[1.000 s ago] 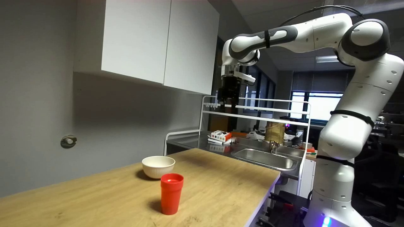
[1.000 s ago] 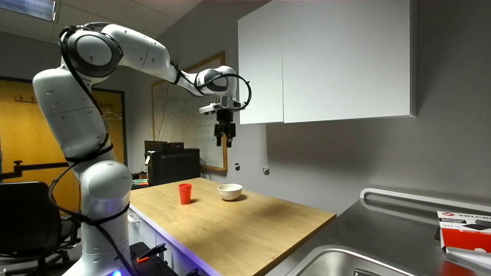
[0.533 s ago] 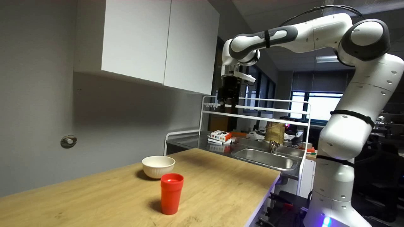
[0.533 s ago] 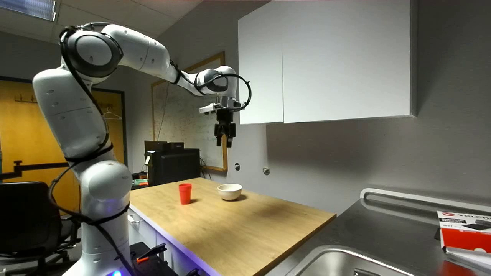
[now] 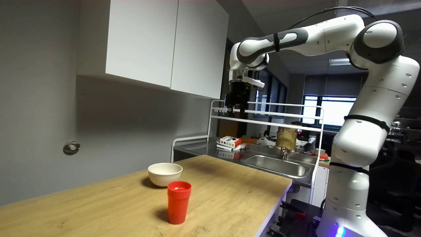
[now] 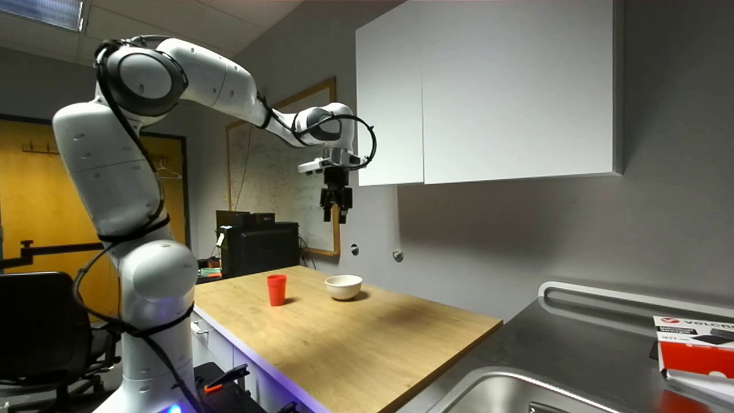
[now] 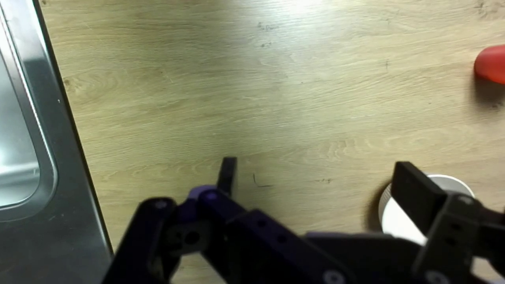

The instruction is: Pour the contents of the cup into the bowl

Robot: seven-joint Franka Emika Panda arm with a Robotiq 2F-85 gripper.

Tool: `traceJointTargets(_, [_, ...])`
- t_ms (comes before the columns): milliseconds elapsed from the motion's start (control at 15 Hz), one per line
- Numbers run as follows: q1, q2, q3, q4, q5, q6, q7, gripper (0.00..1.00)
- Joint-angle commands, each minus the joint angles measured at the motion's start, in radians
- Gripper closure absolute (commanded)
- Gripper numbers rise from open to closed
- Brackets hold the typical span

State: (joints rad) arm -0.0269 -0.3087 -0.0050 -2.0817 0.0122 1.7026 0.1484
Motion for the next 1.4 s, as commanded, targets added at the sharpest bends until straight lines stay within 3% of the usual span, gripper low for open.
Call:
traceJointTargets(0, [0.021,0.023,0.027,-0.017,0.012,0.045,0.005,0.00])
traceJointTargets(600, [0.137,0.169,0.171,-0.042,-0.039,0.129,0.062,0.00])
traceJointTargets(1333, [0.360,0.432,0.341,0.065,-0.218,0.062,0.195,0.00])
